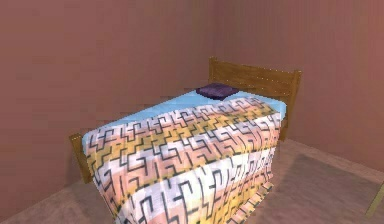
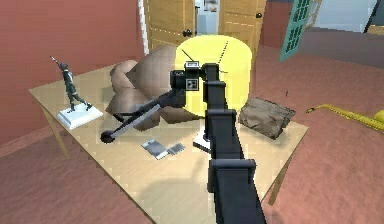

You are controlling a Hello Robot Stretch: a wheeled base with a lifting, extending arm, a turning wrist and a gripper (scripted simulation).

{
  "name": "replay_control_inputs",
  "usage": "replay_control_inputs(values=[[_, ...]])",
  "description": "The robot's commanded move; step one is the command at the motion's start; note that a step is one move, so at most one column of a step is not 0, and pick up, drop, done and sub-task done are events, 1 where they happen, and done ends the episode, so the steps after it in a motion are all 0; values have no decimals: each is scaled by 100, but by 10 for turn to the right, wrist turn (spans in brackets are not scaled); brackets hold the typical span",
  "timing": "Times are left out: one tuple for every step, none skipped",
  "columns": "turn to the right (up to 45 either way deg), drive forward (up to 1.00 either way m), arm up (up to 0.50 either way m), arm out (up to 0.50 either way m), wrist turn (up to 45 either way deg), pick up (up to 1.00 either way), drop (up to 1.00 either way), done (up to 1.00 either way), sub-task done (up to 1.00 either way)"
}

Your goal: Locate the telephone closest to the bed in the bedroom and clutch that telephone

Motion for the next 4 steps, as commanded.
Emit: replay_control_inputs(values=[[0,0,0,0,450,0,0,0,0],[0,0,0,0,90,0,0,0,0],[0,0,-30,0,0,0,0,0,0],[0,0,0,0,0,100,0,0,0]])
